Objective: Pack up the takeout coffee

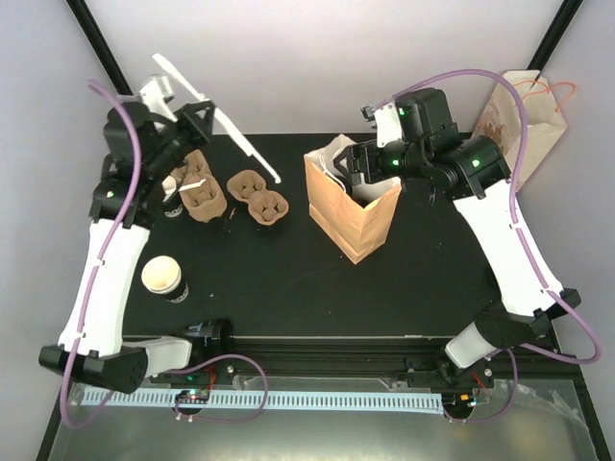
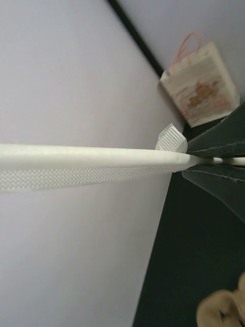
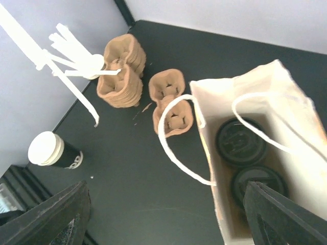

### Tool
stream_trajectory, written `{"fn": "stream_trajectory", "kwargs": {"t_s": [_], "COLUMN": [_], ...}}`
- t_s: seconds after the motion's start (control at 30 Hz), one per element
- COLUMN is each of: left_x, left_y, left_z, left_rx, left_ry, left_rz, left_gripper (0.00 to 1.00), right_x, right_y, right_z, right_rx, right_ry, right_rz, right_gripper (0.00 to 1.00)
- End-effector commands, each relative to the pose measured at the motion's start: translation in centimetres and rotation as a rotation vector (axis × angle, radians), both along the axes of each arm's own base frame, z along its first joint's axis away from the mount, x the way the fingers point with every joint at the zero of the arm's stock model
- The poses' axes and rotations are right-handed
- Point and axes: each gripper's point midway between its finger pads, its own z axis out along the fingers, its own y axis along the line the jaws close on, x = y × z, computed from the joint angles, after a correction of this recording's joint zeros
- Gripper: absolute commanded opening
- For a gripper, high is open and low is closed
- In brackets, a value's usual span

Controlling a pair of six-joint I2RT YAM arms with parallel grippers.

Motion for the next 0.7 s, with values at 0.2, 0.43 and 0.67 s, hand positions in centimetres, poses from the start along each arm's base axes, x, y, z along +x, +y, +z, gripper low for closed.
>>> {"fn": "stream_trajectory", "kwargs": {"t_s": [0.2,0.43,0.67], "left_x": [1.0,0.7,-0.9], "left_y": [-12.4,-14.8,-16.4], "left_z": [7.8,9.1,11.1], "left_rx": [0.027,0.039,0.072], "left_ry": [-0.433,-0.530,-0.652], "left_rz": [-0.335,-0.377,-0.449], "left_gripper": [0.02,0.02,0.02], "right_x": [0.7,0.1,0.2], "right_y": [-7.2,-8.8,-8.8], "right_z": [4.3,5.0,5.0], "right_rx": [-0.058,-0.052,-0.052], "right_ry": [-0.240,-0.301,-0.312], "right_rz": [-0.321,-0.373,-0.374], "right_gripper": [0.85,0.85,0.85]}}
